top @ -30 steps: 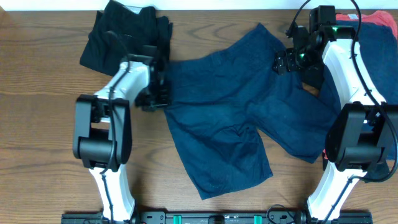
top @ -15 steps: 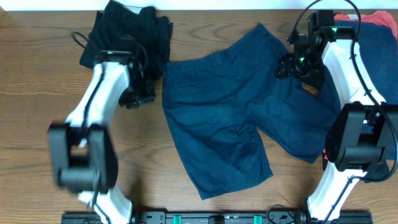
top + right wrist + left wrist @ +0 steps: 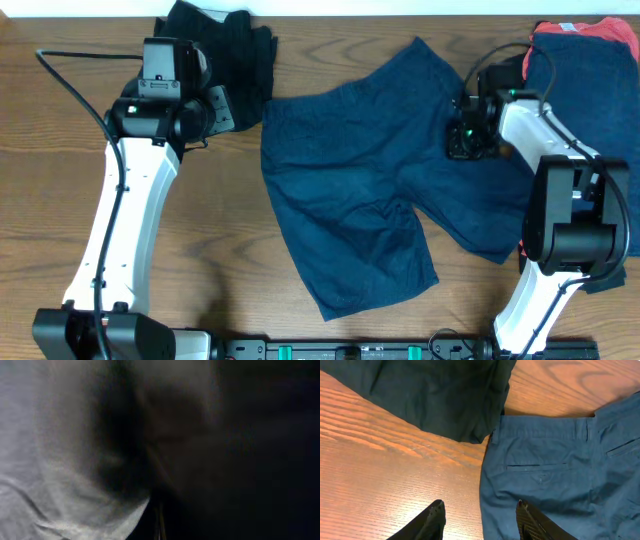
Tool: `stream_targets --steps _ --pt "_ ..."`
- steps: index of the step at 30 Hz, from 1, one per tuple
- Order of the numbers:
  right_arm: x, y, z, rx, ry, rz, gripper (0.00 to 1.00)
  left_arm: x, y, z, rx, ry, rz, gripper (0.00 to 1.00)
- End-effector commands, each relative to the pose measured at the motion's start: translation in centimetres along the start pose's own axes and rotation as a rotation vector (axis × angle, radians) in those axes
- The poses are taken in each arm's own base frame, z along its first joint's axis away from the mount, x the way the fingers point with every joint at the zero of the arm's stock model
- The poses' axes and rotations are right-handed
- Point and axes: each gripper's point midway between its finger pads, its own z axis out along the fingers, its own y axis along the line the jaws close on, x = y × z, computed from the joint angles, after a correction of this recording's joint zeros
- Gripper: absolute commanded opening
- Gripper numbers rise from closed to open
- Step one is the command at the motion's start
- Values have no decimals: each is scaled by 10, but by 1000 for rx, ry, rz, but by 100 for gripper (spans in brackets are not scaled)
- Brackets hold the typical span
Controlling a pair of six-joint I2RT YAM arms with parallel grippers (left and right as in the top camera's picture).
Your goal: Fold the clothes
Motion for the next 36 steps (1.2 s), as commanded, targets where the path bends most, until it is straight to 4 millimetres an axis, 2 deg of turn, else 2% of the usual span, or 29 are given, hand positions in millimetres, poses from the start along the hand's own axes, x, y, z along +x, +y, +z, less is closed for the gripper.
stream_targets --steps 1,4,11,15,18,22,23,24,25,26,27,28,30,32,36 --pt "-4 -37 10 164 -73 107 1 -3 1 3 -7 -6 -4 49" --pt "-26 -49 17 198 -199 135 1 -4 0 4 -4 -13 -4 49" --pt "-81 -45 46 163 -435 119 1 -6 0 5 -3 -17 -4 49" --pt "-116 -33 68 96 -582 139 2 -6 0 10 -4 -13 -4 49" --pt "-140 -18 67 54 -630 112 3 -3 1 14 -8 -2 -5 49" --pt "-189 4 28 31 -701 29 5 -5 1 19 -8 -3 -5 49" --pt "-200 10 16 22 -698 1 9 -5 1 20 -8 -3 -5 49" --pt "-209 16 2 13 -687 -19 17 -5 1 20 -7 -5 -5 49" --pt "-216 21 -11 6 -668 -37 33 -5 1 21 -7 -5 -5 49" --pt "-220 25 -23 5 -646 -47 56 -6 1 21 -7 -5 -5 49" --pt "-221 28 -38 6 -612 -50 69 -6 1 21 -7 -5 -4 49" --pt "-220 29 -53 11 -574 -43 83 -6 1 21 -7 -6 -5 49" --pt "-212 27 -78 29 -504 -37 99 -6 1 21 -10 -7 -4 49" --pt "-196 19 -106 48 -420 -27 99 -6 2 21 -14 -8 -4 49" --pt "-160 -12 -141 102 -287 45 99 -8 2 21 -11 -15 -4 49"
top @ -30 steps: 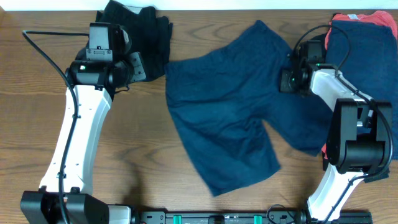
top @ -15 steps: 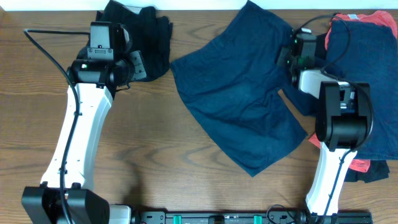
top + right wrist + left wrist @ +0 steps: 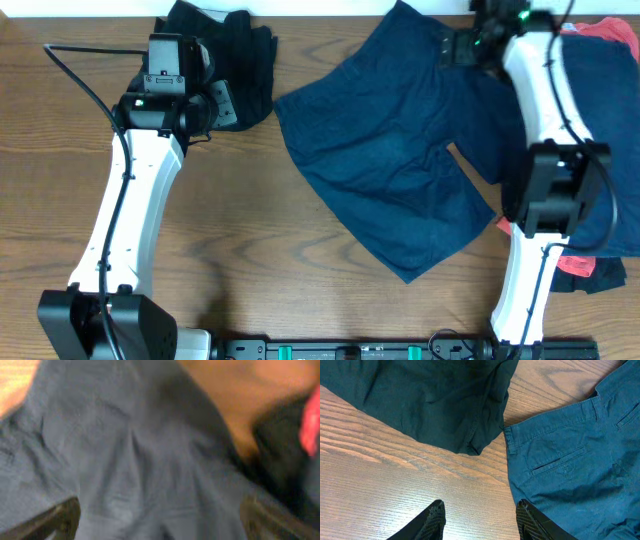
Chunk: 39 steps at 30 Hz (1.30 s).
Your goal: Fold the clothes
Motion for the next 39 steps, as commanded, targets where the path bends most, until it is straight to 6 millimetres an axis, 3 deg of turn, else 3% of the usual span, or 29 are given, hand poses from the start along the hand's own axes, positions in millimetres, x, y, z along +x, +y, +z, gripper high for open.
stream_targets --steps 1,7,12,16,22,29,33,39 --pt "-4 -39 -46 48 -6 46 99 1 3 4 -15 3 -6 49" --pt "47 -113 -51 108 172 246 99 0 3 4 -13 0 -6 49" --pt "109 -161 -26 139 343 369 98 0 2 4 -12 0 -17 49" --pt "144 -189 -4 107 393 465 98 1 3 4 -14 3 -17 49" --pt "171 -219 12 88 391 561 97 0 2 4 -11 -4 -17 49" --pt "199 -251 44 113 321 661 96 -1 2 5 -10 -6 -17 49" --pt "201 -265 55 118 255 689 99 -2 2 6 -10 -8 -17 49" --pt "188 -291 56 142 152 703 99 -1 3 14 -15 5 -22 49"
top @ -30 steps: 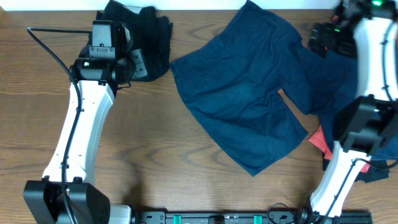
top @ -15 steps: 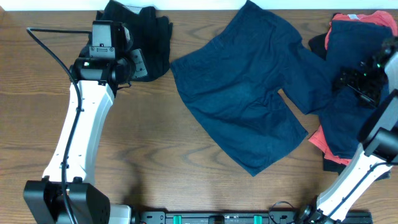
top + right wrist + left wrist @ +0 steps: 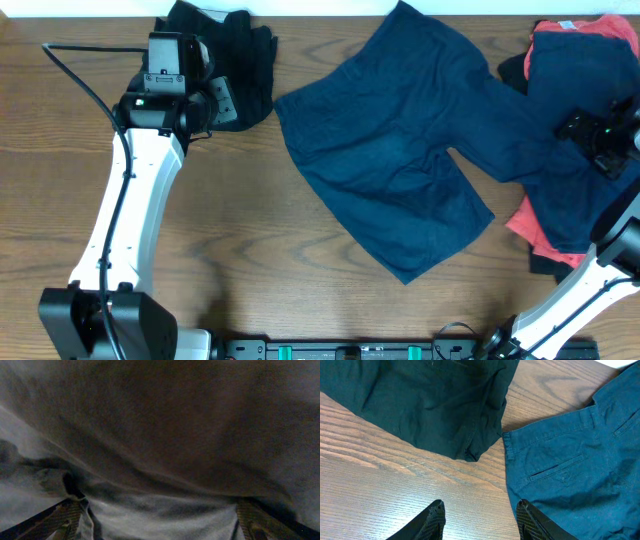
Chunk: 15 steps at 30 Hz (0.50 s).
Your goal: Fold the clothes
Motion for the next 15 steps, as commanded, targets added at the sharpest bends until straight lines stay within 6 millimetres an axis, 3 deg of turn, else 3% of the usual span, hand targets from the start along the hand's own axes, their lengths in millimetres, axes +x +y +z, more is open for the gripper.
stream_targets --steps 1,8,11,15 --pt "15 -44 35 74 46 63 99 6 5 13 -23 28 -11 49" --pt "3 -54 32 58 5 73 99 8 7 22 -29 43 -27 49" --pt "-2 -35 28 -49 4 43 99 4 5 22 -24 29 -26 49" --pt "-18 -5 2 -110 -22 -12 99 3 4 22 -20 22 -20 49"
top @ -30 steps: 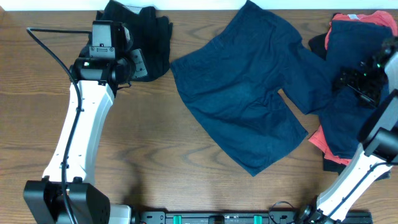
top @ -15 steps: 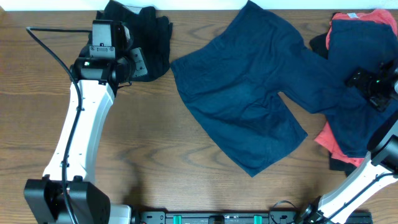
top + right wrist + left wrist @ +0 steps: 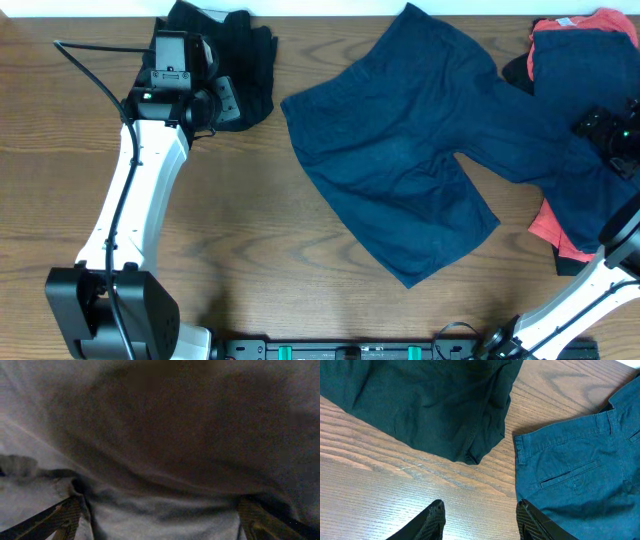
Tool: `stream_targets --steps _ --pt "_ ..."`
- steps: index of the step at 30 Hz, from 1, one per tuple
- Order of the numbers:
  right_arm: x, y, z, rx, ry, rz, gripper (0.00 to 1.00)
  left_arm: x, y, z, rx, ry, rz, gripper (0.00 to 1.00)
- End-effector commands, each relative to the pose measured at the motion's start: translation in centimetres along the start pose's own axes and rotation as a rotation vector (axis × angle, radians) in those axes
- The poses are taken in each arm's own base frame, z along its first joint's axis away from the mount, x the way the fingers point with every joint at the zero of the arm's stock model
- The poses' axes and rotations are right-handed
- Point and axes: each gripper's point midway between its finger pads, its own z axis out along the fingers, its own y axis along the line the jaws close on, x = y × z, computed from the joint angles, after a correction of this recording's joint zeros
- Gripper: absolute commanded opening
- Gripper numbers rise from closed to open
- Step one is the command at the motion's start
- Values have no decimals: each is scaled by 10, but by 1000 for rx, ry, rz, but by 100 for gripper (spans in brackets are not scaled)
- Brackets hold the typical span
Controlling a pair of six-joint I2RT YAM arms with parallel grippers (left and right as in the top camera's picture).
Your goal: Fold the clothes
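Blue shorts (image 3: 400, 150) lie spread flat mid-table, with one corner at the far edge. In the left wrist view their pocketed waist (image 3: 580, 470) lies right of a black garment (image 3: 420, 405). My left gripper (image 3: 215, 100) hovers open over bare wood between the two, fingers (image 3: 436, 512) apart with nothing between them. My right gripper (image 3: 612, 135) is at the right edge, low over a pile of clothes (image 3: 590, 60). Its fingers (image 3: 67, 517) stand wide apart against dark cloth (image 3: 165, 435) that fills the view.
The black garment (image 3: 235, 55) is bunched at the far left corner. The right pile holds blue cloth over a red garment (image 3: 548, 222), running off the table's right side. Bare wood (image 3: 250, 250) lies in front of and left of the shorts.
My right gripper has edged a little further right over the pile, and the pile's blue cloth has shifted with it. The left arm has moved slightly, and the shorts sit a touch further right.
First my right gripper was down on the upper right part of the shorts. Then the shorts lay turned and nearer the far edge, with the right gripper open at that edge. After that it was over the right pile, where it remains. The left gripper stayed open beside the black garment.
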Motion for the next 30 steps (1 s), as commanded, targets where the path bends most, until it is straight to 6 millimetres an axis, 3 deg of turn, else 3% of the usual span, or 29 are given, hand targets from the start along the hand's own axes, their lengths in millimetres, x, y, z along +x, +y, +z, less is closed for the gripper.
stream_targets --steps 1,7,11,14,20,30 --pt "-3 14 -1 -32 22 -57 99 1 2 4 -11 1 2 49" --pt "-25 92 -71 -81 -52 -231 99 -1 -31 9 80 -29 170 49" --pt "-16 139 -108 -100 -76 -334 99 15 -45 30 92 24 246 53" --pt "-5 162 -125 -107 -87 -375 99 29 -52 52 140 89 246 55" --pt "22 205 -138 -141 -75 -464 99 54 -68 102 264 192 229 55" --pt "47 233 -134 -159 -39 -530 99 78 -64 159 275 265 130 55"
